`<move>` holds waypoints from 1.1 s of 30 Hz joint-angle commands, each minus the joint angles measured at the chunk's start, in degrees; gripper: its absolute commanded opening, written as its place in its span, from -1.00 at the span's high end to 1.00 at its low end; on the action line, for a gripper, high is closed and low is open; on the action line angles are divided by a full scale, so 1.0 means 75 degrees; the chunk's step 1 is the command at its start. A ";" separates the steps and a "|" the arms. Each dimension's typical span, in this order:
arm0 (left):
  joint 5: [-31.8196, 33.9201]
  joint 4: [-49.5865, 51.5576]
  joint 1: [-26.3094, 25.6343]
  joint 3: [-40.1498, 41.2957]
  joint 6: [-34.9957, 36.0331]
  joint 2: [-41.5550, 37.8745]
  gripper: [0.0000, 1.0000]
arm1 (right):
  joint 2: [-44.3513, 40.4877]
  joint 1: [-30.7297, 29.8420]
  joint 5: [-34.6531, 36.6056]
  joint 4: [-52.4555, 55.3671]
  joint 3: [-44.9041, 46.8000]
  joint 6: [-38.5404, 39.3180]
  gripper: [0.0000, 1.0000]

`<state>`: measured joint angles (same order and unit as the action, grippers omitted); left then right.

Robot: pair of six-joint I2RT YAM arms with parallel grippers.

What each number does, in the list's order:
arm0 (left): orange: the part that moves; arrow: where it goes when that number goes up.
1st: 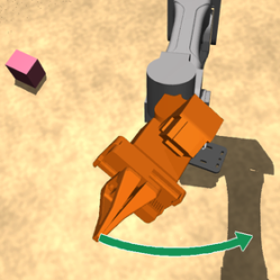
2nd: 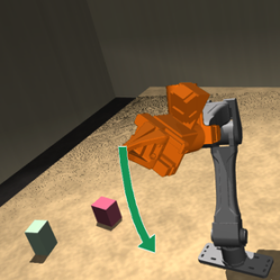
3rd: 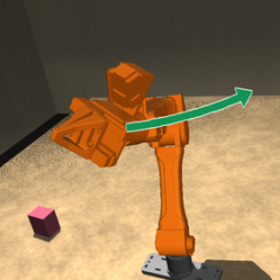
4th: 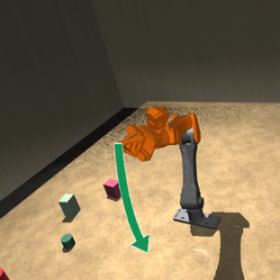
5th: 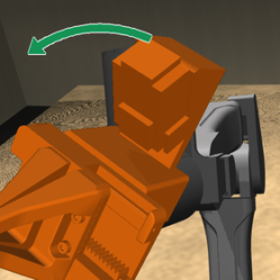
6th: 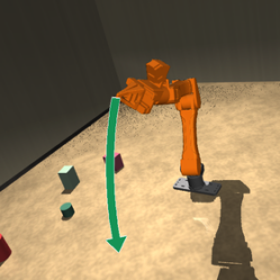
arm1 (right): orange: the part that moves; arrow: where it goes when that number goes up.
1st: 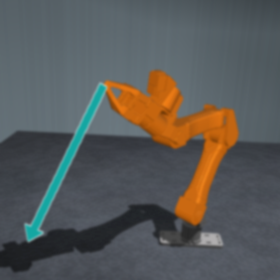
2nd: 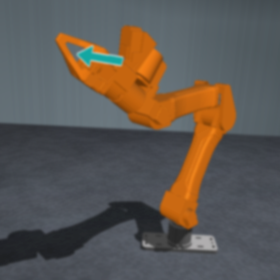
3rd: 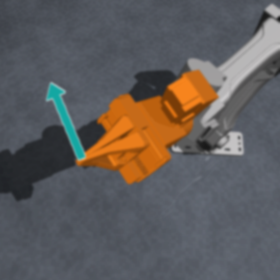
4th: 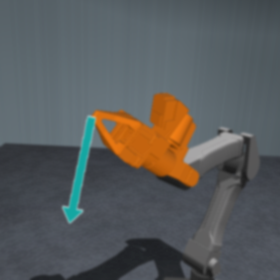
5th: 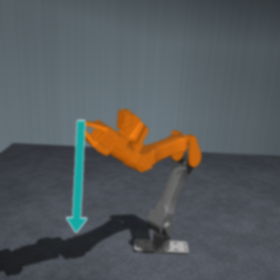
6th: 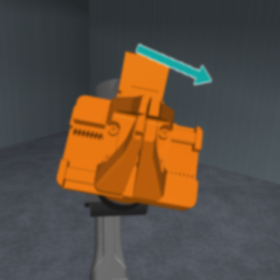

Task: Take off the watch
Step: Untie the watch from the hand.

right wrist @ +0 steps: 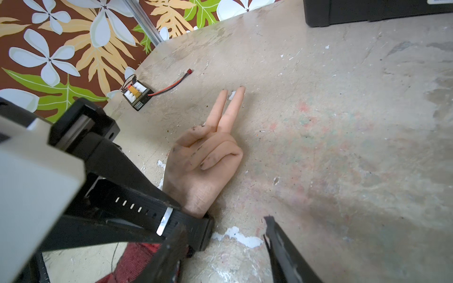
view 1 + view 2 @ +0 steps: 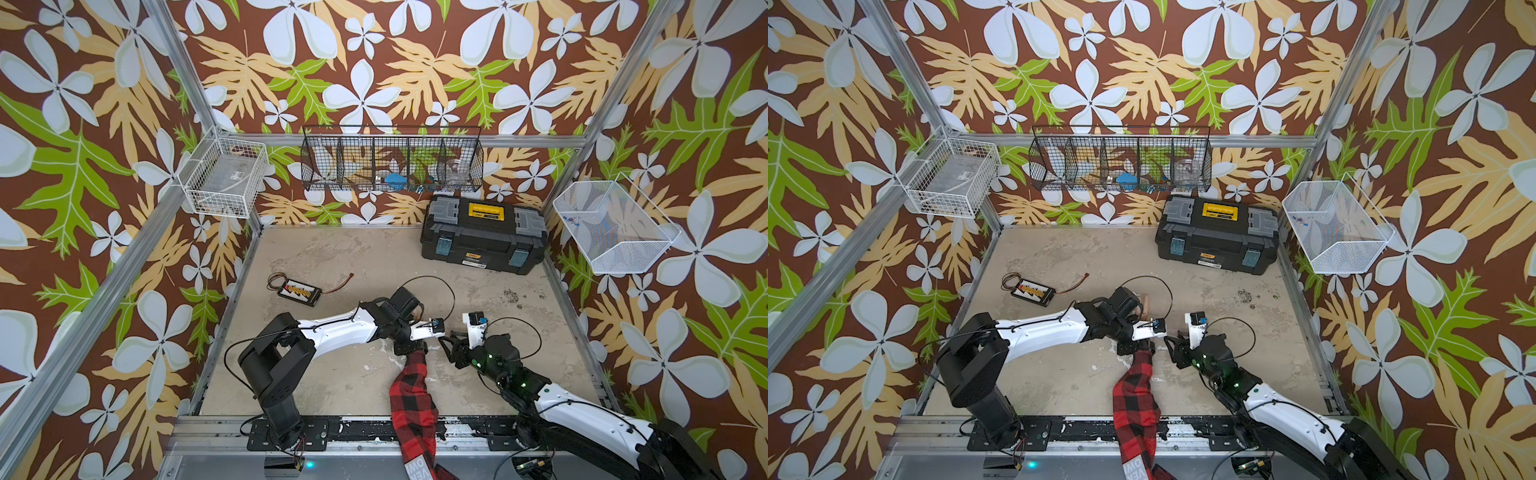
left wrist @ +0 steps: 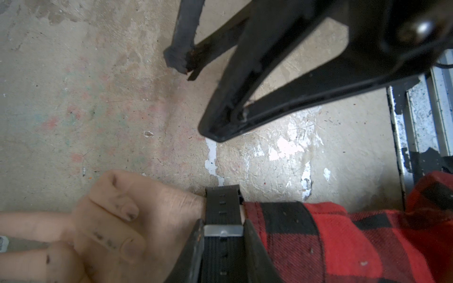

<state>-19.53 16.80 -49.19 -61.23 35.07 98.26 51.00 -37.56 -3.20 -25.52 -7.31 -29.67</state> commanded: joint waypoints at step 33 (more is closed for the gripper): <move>0.0052 0.0254 0.0608 -0.0292 -0.0886 0.0376 0.60 | 0.5973 -0.0730 -0.0078 -0.8030 0.0287 0.3073 0.11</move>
<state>-20.45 16.43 -44.77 -63.46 28.38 100.92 94.59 -42.85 -4.23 -82.26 -4.64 -5.91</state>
